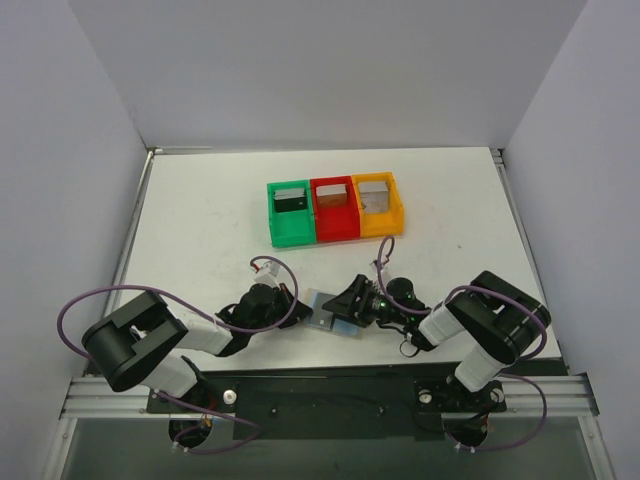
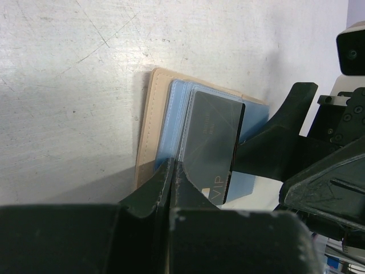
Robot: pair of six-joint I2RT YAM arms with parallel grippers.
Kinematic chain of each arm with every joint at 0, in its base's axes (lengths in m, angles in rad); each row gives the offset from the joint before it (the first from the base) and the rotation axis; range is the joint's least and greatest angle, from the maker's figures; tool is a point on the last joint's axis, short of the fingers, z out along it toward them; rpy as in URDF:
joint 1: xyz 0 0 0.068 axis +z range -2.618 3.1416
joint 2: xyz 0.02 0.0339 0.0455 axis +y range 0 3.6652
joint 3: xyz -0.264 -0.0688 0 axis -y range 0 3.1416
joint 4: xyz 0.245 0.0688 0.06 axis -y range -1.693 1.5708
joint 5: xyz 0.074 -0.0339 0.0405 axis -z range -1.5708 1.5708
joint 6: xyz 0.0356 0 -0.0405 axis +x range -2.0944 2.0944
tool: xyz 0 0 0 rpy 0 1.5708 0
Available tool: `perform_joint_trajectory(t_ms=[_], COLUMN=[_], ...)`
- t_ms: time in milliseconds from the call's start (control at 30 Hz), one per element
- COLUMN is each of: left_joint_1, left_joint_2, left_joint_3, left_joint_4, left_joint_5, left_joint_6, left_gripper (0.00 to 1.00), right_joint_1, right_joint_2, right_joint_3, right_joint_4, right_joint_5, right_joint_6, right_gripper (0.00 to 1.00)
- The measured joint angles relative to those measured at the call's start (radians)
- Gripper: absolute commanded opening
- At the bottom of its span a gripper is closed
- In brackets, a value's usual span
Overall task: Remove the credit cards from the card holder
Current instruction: Remove the credit card from the card holder.
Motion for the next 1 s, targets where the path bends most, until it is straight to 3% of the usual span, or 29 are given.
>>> perform_joint_trajectory(t_ms=[200,1000], left_joint_1=[-0.002,-0.008], left_joint_2=[0.0,-0.01], left_joint_3=[0.0,0.002], left_joint_4=[-0.001,-0.029], left_joint_5=[0.0,-0.019], left_joint_6=[0.0,-0.033], left_gripper=[0.0,0.0], right_joint_1=[0.0,0.0], right_joint_2=[0.002,-0.053], right_joint_3=[-0.011,-0.058], right_joint_4=[0.0,0.0], right_joint_5=[-0.005,-0.018], right_joint_6=[0.007,0.011], right_gripper=[0.48,0.5])
